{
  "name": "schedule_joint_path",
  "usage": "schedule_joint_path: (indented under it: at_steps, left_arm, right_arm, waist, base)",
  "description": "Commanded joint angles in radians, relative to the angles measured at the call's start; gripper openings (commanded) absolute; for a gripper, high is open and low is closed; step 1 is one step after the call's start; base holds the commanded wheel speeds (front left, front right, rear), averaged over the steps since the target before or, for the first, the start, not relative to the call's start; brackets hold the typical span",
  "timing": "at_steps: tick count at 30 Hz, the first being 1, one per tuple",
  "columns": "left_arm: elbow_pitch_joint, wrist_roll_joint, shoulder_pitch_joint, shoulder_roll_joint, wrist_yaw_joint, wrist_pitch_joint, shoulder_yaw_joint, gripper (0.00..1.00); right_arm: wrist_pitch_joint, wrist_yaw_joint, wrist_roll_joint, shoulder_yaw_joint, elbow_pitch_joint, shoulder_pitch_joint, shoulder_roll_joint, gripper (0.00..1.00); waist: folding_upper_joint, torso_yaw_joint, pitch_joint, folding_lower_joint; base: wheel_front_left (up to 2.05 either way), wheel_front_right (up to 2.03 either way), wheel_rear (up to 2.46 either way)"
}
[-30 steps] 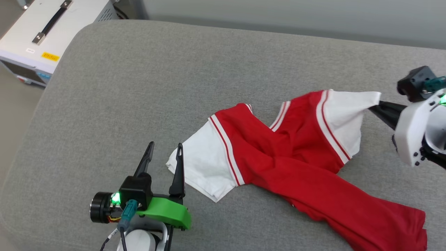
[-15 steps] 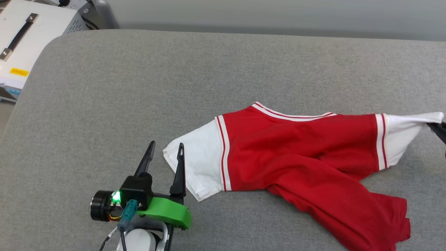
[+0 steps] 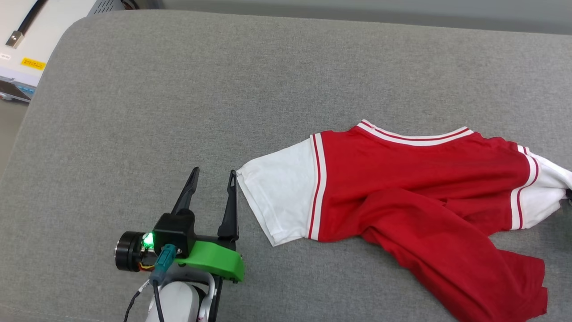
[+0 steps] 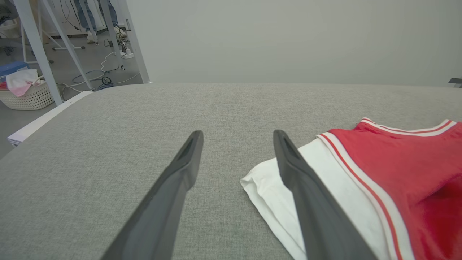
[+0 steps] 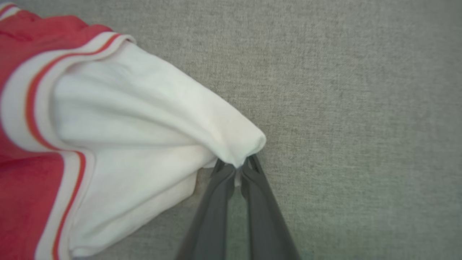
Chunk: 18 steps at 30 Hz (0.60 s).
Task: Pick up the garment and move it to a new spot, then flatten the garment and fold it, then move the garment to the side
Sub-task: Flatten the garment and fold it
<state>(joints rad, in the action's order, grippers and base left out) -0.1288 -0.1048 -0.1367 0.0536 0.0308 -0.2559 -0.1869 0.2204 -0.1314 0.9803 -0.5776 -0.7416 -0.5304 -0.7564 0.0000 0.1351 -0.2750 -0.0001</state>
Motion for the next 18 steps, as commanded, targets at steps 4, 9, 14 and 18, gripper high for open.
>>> schedule_joint_path:
  at_steps: [4,9,14,18]
  left_arm:
    - [-0.008,0.013,0.013,-0.003,-0.003,-0.006,0.019,1.00]
    - [0.001,0.025,0.026,-0.003,-0.014,-0.006,0.044,1.00]
    - [0.011,0.029,0.031,0.002,-0.029,-0.006,0.084,1.00]
    - [0.023,0.028,0.011,0.016,-0.050,-0.006,0.116,1.00]
  right_arm:
    - [-0.137,0.001,-0.034,0.010,0.001,0.020,0.025,1.00]
    - [-0.343,0.001,-0.107,0.086,0.024,0.027,0.027,1.00]
    - [-0.468,0.001,-0.234,0.214,0.060,0.050,0.100,1.00]
    - [-0.481,0.001,-0.375,0.375,0.172,0.110,0.198,1.00]
  waist:
    - [0.0000,-0.023,0.053,0.0001]
    - [0.0000,-0.045,0.093,0.0001]
    - [0.0000,-0.071,0.121,0.0001]
    - [0.0000,-0.082,0.139,0.0001]
  base:
    - [0.00,0.00,0.00]
    - [0.00,0.00,0.00]
    - [0.00,0.00,0.00]
    - [0.00,0.00,0.00]
